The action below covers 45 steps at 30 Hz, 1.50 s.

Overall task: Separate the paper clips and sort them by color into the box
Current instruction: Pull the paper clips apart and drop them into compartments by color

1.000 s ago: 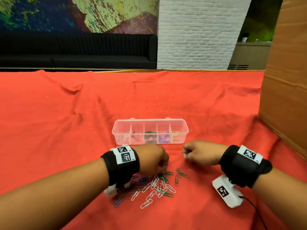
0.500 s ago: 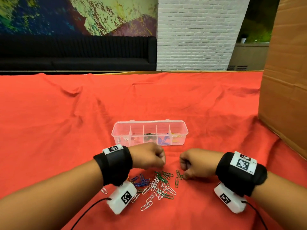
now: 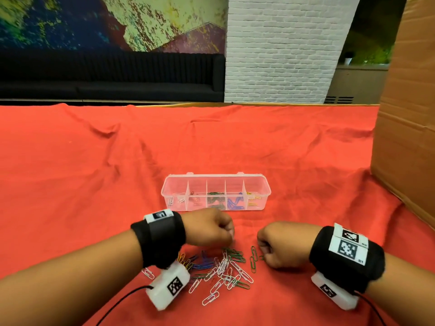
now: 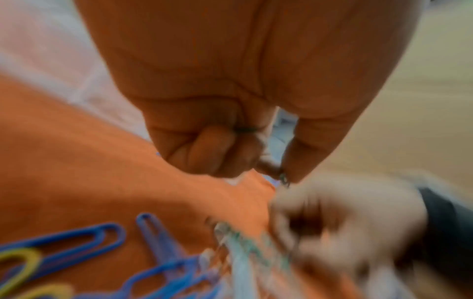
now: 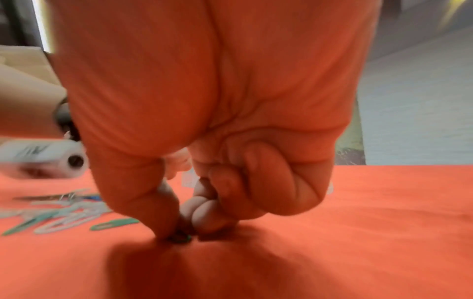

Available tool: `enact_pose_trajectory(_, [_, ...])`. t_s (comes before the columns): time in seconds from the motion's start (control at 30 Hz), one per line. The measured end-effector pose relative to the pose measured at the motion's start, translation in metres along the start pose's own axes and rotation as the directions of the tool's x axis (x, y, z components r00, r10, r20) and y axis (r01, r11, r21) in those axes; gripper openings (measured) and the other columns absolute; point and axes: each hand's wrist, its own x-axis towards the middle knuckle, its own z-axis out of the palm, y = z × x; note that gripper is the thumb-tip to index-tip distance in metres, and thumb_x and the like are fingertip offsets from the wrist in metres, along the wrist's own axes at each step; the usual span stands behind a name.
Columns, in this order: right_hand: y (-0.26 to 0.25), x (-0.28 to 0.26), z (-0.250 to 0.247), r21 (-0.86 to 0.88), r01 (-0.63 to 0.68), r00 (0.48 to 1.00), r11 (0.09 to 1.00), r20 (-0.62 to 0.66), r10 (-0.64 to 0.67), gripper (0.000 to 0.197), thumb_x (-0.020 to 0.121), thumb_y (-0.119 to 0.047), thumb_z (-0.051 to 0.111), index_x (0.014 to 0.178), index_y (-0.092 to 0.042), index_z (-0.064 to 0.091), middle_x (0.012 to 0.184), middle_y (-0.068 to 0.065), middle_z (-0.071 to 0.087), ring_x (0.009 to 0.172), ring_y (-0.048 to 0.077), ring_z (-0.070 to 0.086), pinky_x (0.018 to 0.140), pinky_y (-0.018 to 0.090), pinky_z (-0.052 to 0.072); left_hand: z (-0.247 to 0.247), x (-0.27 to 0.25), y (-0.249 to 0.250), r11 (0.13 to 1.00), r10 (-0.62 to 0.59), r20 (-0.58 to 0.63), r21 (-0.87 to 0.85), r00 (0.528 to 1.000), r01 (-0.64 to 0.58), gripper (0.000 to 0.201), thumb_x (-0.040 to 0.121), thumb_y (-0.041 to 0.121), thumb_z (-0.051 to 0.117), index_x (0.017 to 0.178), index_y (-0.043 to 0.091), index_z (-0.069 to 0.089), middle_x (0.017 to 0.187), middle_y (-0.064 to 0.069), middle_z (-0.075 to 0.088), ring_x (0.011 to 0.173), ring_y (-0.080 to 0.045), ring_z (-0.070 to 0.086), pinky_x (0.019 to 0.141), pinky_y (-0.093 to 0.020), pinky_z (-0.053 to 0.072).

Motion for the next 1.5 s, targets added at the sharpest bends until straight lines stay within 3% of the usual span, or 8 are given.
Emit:
enact_pose_trajectory(0.17, [0.0,0.003,-0.001,-0.013,0.003,1.0,1.0,0.029,-0.002,0.015,0.072,-0.03,0.052,0.082,-0.02,0.057,0.082,-0.002,0.063,0.075,0.024,0.058,0.062,0.033,0.047,-0.046,-0.001,-0.006,0.753,-0.186,-0.182,-0.658,0.966,0.021,0.002,0.075,0.012,0.055,0.076,0.01,0.054,0.067,-0.01,0.056,0.054,-0.018,0.052,0.041,-0.02,0.039])
enact_pose_trajectory(0.33, [0.003,0.003,-0.001,-0.029,0.011,0.999,1.0,-0.038,-0.012,0.017,0.075,-0.029,0.048,0.087,-0.02,0.056,0.088,-0.005,0.062,0.082,0.023,0.058,0.07,0.034,0.051,-0.079,0.012,-0.004,0.639,-0.283,-0.296,-0.767,0.912,-0.05,0.01,0.091,0.003,0.05,0.092,0.008,0.059,0.072,-0.008,0.059,0.057,-0.014,0.06,0.047,-0.02,0.05])
enact_pose_trajectory(0.53, [0.003,-0.002,0.003,-0.039,0.016,1.0,0.999,-0.015,-0.017,0.017,0.074,-0.029,0.045,0.085,-0.02,0.055,0.088,-0.002,0.064,0.08,0.024,0.058,0.068,0.034,0.05,-0.089,0.026,0.007,0.622,-0.306,-0.314,-0.78,0.899,-0.061,0.009,0.091,0.006,0.047,0.087,0.006,0.054,0.101,-0.021,0.061,0.095,-0.032,0.061,0.089,-0.037,0.05])
enact_pose_trajectory(0.67, [-0.001,-0.002,-0.002,0.013,0.023,0.999,1.0,0.023,-0.023,0.009,0.073,-0.027,0.046,0.08,-0.024,0.05,0.079,-0.005,0.058,0.07,0.021,0.052,0.061,0.032,0.043,-0.094,0.025,0.005,0.954,-0.08,-0.447,-0.293,0.891,-0.061,0.02,0.081,0.0,0.059,0.098,0.009,0.068,0.112,-0.014,0.061,0.092,-0.022,0.06,0.082,-0.032,0.046])
enact_pose_trajectory(0.77, [-0.001,0.015,-0.038,0.183,0.056,0.996,0.981,-0.081,-0.042,0.009,0.075,-0.018,0.052,0.081,-0.026,0.051,0.073,-0.008,0.057,0.066,0.015,0.051,0.061,0.029,0.043,-0.084,0.018,0.009,0.997,-0.009,-0.489,-0.069,0.872,-0.029,0.021,0.085,0.007,0.063,0.102,0.015,0.073,0.09,-0.001,0.07,0.071,-0.01,0.058,0.07,-0.025,0.046])
enact_pose_trajectory(1.03, [-0.023,0.092,-0.104,0.348,0.087,0.912,0.933,-0.405,0.066,0.012,0.086,-0.011,0.052,0.085,-0.016,0.063,0.089,0.005,0.067,0.084,0.024,0.059,0.076,0.031,0.048,-0.009,-0.011,0.0,0.833,0.032,-0.11,0.552,0.993,0.034,0.016,0.078,0.026,0.063,0.09,0.021,0.072,0.085,0.005,0.073,0.076,-0.014,0.065,0.068,-0.023,0.048])
enact_pose_trajectory(1.3, [-0.01,0.087,-0.083,0.485,0.119,0.905,0.867,-0.412,0.106,0.027,0.08,0.003,0.05,0.094,-0.012,0.067,0.089,0.006,0.071,0.083,0.023,0.067,0.077,0.033,0.055,-0.011,-0.008,-0.019,0.701,0.028,-0.343,0.676,0.939,0.226,0.021,0.081,0.026,0.052,0.093,0.021,0.069,0.091,-0.003,0.071,0.085,-0.026,0.066,0.073,-0.033,0.055])
enact_pose_trajectory(1.5, [0.003,0.042,-0.057,0.336,0.076,0.934,0.939,-0.352,0.051,0.013,0.079,-0.009,0.061,0.083,-0.021,0.066,0.074,-0.01,0.061,0.071,0.011,0.058,0.067,0.022,0.045,-0.028,0.004,-0.031,0.715,-0.012,-0.349,0.652,0.937,0.252,0.045,0.089,0.026,0.051,0.132,0.038,0.056,0.132,0.001,0.063,0.12,-0.023,0.059,0.098,-0.033,0.047])
